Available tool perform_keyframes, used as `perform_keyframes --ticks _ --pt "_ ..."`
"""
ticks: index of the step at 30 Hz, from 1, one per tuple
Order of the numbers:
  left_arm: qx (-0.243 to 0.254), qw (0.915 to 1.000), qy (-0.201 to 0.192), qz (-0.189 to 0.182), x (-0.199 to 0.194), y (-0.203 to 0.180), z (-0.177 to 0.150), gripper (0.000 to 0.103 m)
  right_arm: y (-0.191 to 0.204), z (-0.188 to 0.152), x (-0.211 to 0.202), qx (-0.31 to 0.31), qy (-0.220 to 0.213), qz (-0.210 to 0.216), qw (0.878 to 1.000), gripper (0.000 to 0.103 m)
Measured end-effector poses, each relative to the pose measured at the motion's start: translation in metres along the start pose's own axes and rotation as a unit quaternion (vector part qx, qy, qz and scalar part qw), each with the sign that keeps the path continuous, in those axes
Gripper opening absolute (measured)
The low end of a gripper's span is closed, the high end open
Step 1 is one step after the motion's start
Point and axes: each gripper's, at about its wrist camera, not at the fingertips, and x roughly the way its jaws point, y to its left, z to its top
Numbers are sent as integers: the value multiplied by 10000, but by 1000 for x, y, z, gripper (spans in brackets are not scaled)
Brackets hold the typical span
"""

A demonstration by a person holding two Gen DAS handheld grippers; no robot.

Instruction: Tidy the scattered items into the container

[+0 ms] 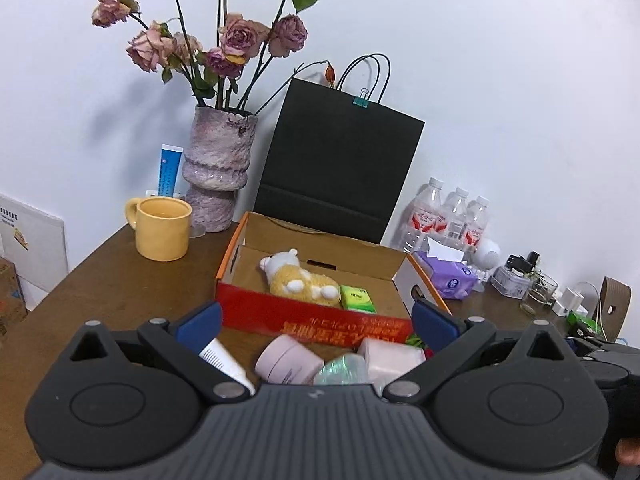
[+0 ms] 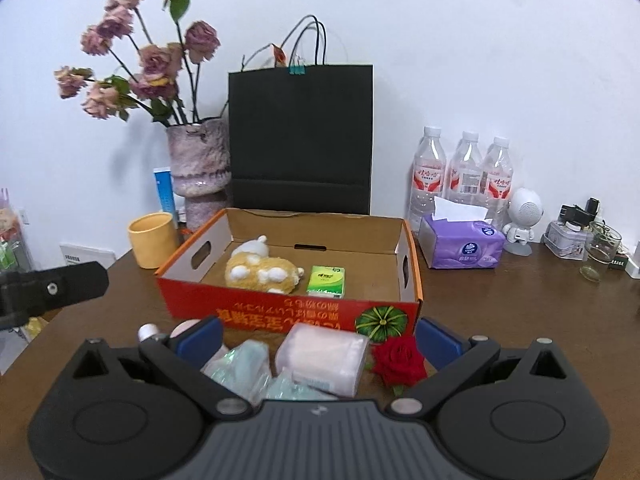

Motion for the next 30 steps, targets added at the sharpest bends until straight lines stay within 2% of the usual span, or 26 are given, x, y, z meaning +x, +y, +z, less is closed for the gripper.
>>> perform_keyframes --ticks 16,30 --pt "19 9999 99 29 -72 7 -29 103 -2 -33 -94 132 -270 12 9995 103" --pt "48 9999 119 -107 -119 8 -50 103 13 -59 -136 17 -349 102 9993 103"
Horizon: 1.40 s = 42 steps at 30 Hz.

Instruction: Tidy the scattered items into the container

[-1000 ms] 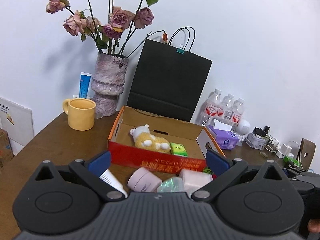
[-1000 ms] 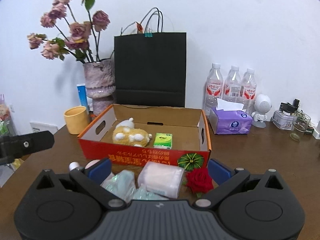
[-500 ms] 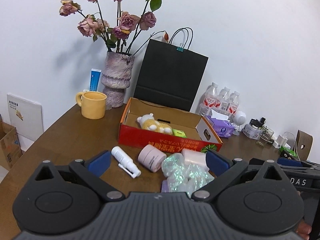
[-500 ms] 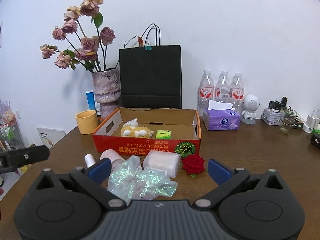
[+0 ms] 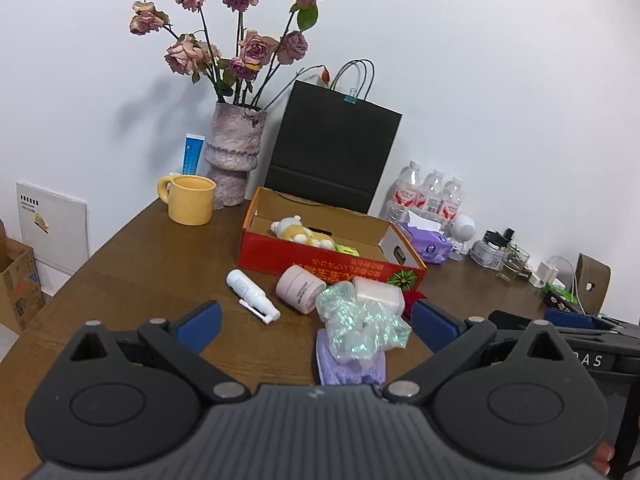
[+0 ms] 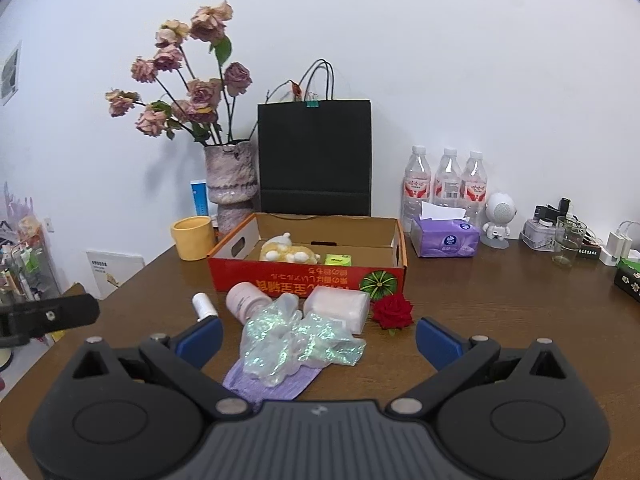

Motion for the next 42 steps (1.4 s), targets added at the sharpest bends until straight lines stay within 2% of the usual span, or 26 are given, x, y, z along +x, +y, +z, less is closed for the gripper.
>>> perform_keyframes --ticks 20,42 --pt "101 9999 64 2 -21 3 -16 103 19 -17 -23 -205 18 -43 9998 103" --pt "209 9991 358 14 -7 6 -27 103 17 -32 -13 -196 221 -11 9996 103"
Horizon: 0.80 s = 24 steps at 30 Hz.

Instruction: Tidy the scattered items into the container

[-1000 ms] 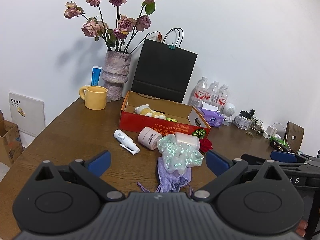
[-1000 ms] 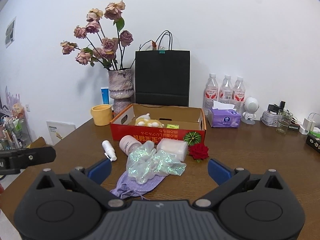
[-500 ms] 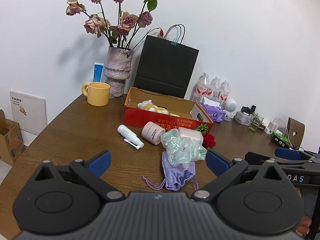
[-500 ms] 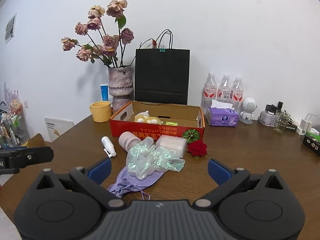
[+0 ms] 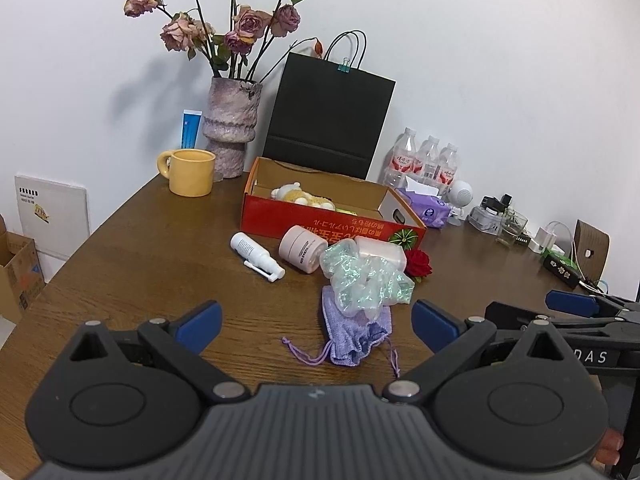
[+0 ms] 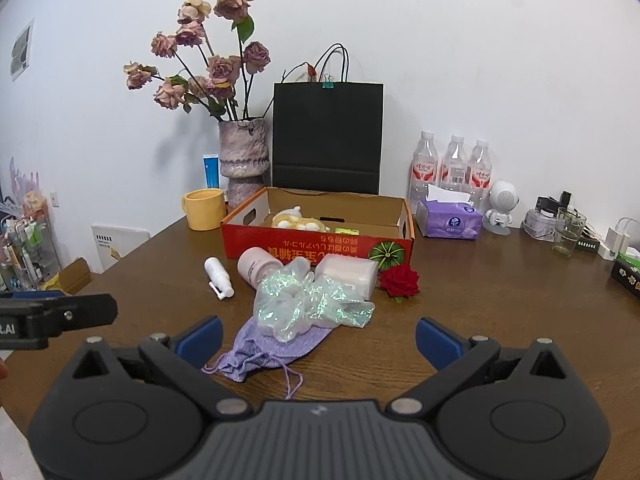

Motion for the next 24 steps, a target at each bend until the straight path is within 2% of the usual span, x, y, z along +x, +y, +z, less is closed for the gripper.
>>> perform_keyframes --ticks 24 --pt "-28 9994 316 134 36 6 2 103 -5 -6 41 110 317 79 9994 103"
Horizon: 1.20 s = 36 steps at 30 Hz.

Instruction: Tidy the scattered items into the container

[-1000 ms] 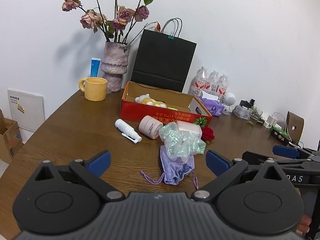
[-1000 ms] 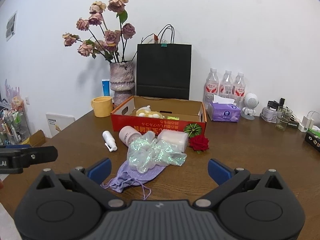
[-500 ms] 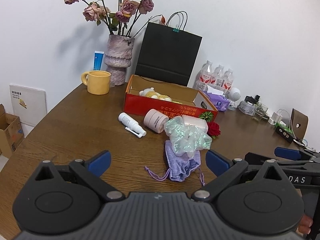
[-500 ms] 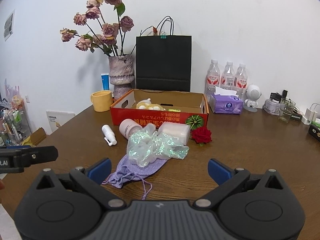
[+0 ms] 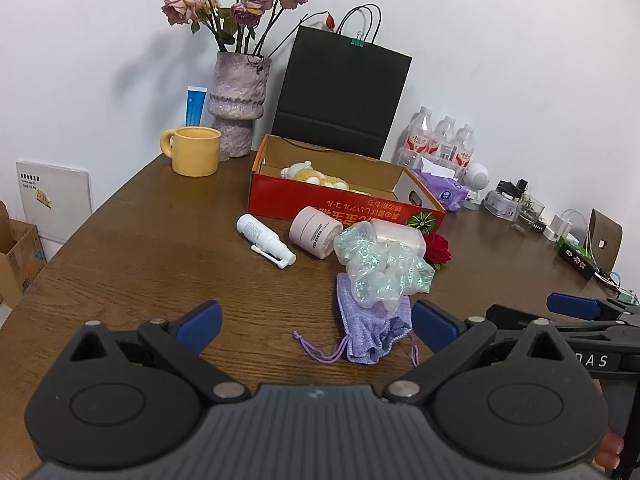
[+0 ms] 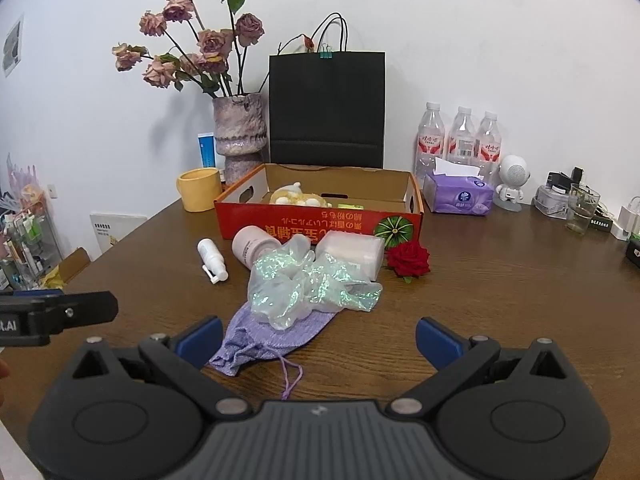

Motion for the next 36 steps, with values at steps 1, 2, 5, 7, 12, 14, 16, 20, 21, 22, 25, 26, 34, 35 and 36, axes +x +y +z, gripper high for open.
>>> perform_keyframes --ticks 1,2,5,7,12,14,16,20,21,22,25,26,34,35,36 --pt "4 10000 17 0 2 0 1 103 0 1 2 4 12 3 10000 103" --pt "8 10000 31 1 5 0 2 103 -1 1 4 8 24 7 10000 103" --pt "13 10000 75 7 12 1 4 103 -1 3 11 19 61 40 10000 103" --pt "0 9999 105 26 17 3 6 103 -1 4 17 26 91 54 9999 103" --pt "-46 9998 186 79 32 7 12 103 -2 7 33 46 190 63 9998 103" --pt "-62 9997 222 92 38 9 14 103 -2 9 40 48 241 64 9997 103" --pt "-76 9996 254 105 44 11 17 103 -2 11 47 46 280 69 9996 103" --pt "-83 9994 303 154 57 15 23 103 -2 15 61 37 325 85 9994 103" --pt "-81 9994 304 174 60 16 25 103 -2 17 65 32 332 89 9994 103" --pt "-81 9993 306 195 63 17 27 103 -2 18 68 24 337 91 9994 103" --pt "-60 9991 312 275 73 20 32 103 -1 23 78 -9 363 90 9993 103" --pt "-66 9990 329 290 77 20 33 103 -1 24 81 -21 373 90 9993 103" --pt "-203 9977 513 394 113 30 45 103 -1 32 111 -99 528 69 9985 103" --pt "-235 9975 543 394 117 32 46 103 -2 33 115 -94 539 59 9985 103" --pt "-264 9972 577 395 121 33 48 103 -2 35 119 -85 547 48 9985 103"
